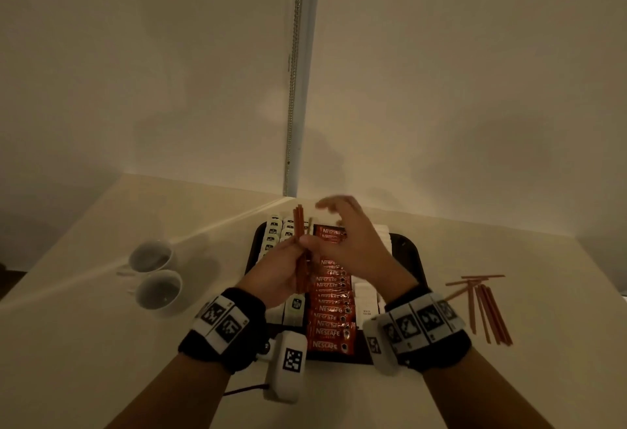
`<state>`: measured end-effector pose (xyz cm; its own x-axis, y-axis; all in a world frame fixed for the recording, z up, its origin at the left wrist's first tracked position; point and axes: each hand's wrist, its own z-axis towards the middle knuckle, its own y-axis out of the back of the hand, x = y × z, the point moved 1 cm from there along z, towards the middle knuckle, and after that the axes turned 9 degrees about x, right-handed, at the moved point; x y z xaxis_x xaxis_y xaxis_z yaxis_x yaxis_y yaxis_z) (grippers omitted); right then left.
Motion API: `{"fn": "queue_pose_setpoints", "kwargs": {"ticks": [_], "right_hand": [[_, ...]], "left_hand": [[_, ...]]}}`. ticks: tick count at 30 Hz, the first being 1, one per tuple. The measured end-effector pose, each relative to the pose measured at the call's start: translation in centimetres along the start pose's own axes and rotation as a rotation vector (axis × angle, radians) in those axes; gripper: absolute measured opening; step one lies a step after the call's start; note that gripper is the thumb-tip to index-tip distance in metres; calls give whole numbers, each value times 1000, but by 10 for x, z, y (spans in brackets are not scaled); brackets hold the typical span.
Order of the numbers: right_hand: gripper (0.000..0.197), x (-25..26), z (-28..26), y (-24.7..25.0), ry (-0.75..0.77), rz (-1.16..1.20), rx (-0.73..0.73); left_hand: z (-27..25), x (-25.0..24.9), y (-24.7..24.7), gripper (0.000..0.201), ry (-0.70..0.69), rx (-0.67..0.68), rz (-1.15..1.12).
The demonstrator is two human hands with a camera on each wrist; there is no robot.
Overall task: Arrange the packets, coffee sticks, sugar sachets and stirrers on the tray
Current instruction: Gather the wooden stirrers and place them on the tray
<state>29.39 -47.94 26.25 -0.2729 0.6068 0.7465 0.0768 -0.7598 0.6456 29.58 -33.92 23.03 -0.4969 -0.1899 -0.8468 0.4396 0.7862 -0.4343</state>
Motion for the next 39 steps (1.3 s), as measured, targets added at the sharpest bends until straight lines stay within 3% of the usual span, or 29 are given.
{"fn": "queue_pose_setpoints", "kwargs": {"ticks": [2, 4, 7, 10, 16, 23, 26, 28, 29, 30, 32, 34, 36, 39], "right_hand": [[78, 3, 9, 14, 19, -25, 110], [90, 9, 14, 21, 9, -56, 285], [113, 13, 14, 20, 31, -142, 505], [141, 14, 9, 16, 81, -288, 612], [122, 15, 7, 17, 203, -522, 496], [110, 16, 9, 27, 273, -552, 430], [119, 12, 7, 29, 261, -525, 447], [133, 8, 5, 33, 147, -301, 465], [131, 4, 5, 35, 58, -100, 437], [116, 2, 5, 37, -31, 106, 369], [67, -3, 5, 38, -235, 473, 245], [42, -5, 4, 33, -367, 751, 272], [23, -4, 4, 30, -385, 833, 280], [18, -7, 1, 30, -399, 926, 193]], "left_hand": [[-5, -6, -6, 27, 40, 78, 3], [-9, -10, -12, 26, 64, 135, -19], [-12, -16, -16, 25, 66, 155, -130], [-10, -19, -16, 17, 68, 152, -160], [-5, -28, -25, 25, 49, 158, -148], [-2, -32, -33, 29, 40, 163, -145], [0, -29, -35, 30, 44, 148, -149], [1, -28, -35, 29, 45, 143, -174], [2, -28, -35, 29, 45, 145, -167], [2, -28, -35, 30, 45, 156, -142], [3, -29, -40, 30, 48, 192, -93], [6, -29, -46, 25, 46, 202, -67], [10, -25, -49, 20, 23, 189, -36], [14, -10, -48, 18, 36, 198, 51]]}}
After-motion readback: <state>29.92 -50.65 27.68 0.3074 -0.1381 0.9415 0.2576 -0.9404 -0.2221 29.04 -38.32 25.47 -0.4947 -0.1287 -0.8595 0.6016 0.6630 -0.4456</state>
